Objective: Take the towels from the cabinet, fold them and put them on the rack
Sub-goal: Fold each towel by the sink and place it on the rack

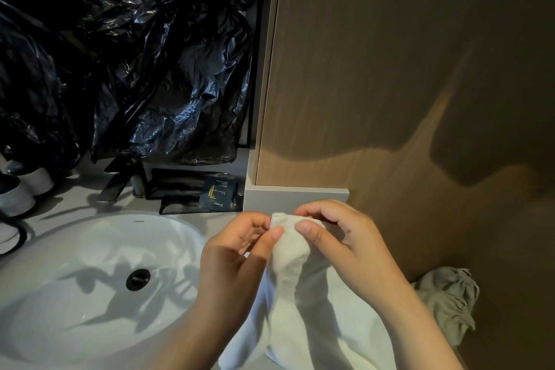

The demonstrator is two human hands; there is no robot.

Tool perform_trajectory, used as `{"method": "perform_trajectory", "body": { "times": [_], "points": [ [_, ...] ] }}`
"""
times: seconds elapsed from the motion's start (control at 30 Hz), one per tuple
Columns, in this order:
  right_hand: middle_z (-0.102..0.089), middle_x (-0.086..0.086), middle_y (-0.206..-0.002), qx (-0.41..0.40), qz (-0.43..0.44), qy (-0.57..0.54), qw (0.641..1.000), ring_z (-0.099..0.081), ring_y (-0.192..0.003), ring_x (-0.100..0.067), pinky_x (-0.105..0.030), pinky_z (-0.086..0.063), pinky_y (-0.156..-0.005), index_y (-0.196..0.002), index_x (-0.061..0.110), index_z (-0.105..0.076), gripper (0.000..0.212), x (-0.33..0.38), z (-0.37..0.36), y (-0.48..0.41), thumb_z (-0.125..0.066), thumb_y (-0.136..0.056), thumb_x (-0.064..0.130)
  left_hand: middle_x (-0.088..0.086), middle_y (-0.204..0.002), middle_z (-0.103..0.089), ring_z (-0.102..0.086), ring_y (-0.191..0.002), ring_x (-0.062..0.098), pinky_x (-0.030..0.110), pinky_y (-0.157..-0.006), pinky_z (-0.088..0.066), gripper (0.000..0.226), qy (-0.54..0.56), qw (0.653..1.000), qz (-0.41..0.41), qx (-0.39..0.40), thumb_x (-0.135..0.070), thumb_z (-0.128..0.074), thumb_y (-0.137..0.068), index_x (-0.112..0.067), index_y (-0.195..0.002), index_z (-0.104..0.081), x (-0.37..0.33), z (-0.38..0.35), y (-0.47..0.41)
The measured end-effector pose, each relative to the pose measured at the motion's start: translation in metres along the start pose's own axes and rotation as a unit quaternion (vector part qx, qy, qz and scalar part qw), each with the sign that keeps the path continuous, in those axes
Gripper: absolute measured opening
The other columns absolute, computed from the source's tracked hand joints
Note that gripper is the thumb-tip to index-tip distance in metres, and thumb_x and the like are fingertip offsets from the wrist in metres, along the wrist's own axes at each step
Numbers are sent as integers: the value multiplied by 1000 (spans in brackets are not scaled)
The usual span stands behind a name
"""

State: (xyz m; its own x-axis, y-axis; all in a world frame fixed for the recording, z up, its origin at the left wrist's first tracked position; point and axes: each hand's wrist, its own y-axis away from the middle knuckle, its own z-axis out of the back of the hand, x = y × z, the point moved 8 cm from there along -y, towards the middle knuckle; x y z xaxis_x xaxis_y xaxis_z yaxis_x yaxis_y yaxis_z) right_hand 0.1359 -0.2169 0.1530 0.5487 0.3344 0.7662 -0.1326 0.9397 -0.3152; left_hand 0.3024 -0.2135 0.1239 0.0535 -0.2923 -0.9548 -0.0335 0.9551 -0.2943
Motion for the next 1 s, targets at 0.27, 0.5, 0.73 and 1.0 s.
{"method": "perform_trajectory", "body": {
  "times": [0.27,0.5,0.73,1.0],
  "points": [
    [-59,11,-79,-59,2,40,997,-57,-75,-16,-24,-43,-60,-79,33,-60,19,1,9,1,-59,-97,31,-3,-71,-73,-68,-67,9,13,-64,-50,12,12,995,89,33,-9,-76,-79,-20,-74,-74,20,-6,-8],
    [-66,17,-81,34,-48,-6,998,-62,-84,-10,-16,-44,-65,-86,32,-72,13,-5,-9,-5,-64,-91,40,-6,-78,-72,-67,-74,10,19,-69,-52,20,-42,997,43,55,-10,-71,-84,-28,-76,-73,24,-3,1],
    [-63,14,-80,-75,13,5,997,-62,-80,-11,-16,-46,-65,-83,33,-69,13,7,27,-13,-63,-94,29,-13,-83,-67,-65,-81,8,20,-79,-51,11,-92,980,77,161,-13,-69,-87,-23,-87,-64,72,-4,5],
    [-64,10,-78,-77,28,6,997,-61,-79,-12,-20,-48,-64,-82,25,-70,17,9,41,-14,-60,-92,34,-18,-99,-53,-53,-90,4,6,-79,-39,26,-211,966,5,150,-25,-77,-81,-41,-96,-63,109,5,-13]
  ]
}}
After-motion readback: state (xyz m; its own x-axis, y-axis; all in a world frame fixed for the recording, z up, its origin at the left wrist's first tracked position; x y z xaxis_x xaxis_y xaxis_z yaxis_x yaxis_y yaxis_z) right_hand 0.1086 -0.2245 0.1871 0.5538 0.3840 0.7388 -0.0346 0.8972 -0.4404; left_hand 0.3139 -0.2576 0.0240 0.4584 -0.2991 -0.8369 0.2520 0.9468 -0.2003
